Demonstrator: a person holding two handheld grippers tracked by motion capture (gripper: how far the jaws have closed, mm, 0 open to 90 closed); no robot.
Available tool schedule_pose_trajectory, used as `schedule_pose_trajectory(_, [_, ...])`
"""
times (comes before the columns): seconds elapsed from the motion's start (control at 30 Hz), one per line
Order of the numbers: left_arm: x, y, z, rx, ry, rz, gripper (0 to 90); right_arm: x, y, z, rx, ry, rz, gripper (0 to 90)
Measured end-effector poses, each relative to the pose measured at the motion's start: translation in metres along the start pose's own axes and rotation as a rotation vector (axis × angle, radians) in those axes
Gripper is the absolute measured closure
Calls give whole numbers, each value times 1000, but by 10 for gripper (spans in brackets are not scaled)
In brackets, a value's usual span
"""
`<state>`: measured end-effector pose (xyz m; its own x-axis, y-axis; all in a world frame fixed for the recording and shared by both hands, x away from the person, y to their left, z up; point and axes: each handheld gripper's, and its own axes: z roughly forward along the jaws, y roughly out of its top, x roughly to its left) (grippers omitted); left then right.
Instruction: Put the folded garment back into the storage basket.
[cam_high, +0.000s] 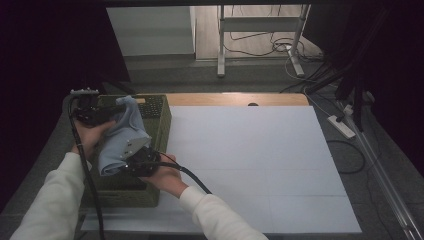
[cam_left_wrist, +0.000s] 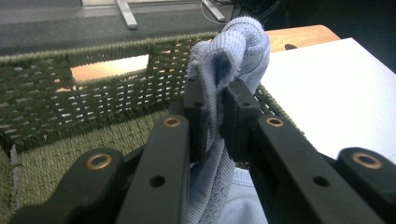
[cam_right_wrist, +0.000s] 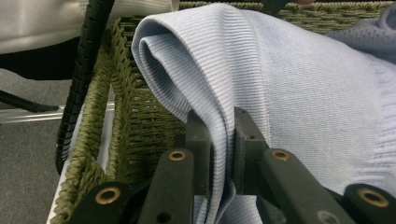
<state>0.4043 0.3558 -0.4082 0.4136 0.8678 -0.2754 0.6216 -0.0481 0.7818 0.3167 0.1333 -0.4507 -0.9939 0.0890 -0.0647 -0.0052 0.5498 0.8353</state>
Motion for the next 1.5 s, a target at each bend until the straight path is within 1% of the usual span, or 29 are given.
schedule_pose_trajectory(0.23, [3,-2,6,13,-1,-4,804,-1,1,7,24,-11,2,790])
schedule_pose_trajectory(0.57, [1,-1,16,29,-9,8,804,-6,1,11,41,-26,12,790])
schedule_pose_trajectory(0.7, [2,-1,18,32,-12,5,804,-7,1,14,50,-27,19,789])
schedule_pose_trajectory(1.17, [4,-4,22,46,-18,2,803,-7,1,19,72,-30,16,788])
schedule_pose_trajectory(1.23, [3,-4,23,49,-15,5,792,-7,1,20,76,-33,18,778])
schedule_pose_trajectory(1.27, [3,-4,24,57,4,13,743,-7,1,20,84,-39,13,754])
schedule_pose_trajectory(1.3, [2,-3,25,67,25,20,623,-6,1,21,85,-44,10,675])
schedule_pose_trajectory(1.33, [1,-2,26,75,47,20,448,-6,2,21,85,-51,10,562])
schedule_pose_trajectory(1.37, [1,-1,25,74,54,30,374,-6,2,21,80,-73,19,481])
schedule_pose_trajectory(1.4, [0,-1,24,65,53,35,372,-6,2,20,74,-80,27,473])
schedule_pose_trajectory(1.47, [-2,0,23,60,54,44,331,-8,3,14,53,-93,46,429])
schedule_pose_trajectory(1.5, [-3,0,22,61,55,52,327,-8,3,12,44,-96,49,425])
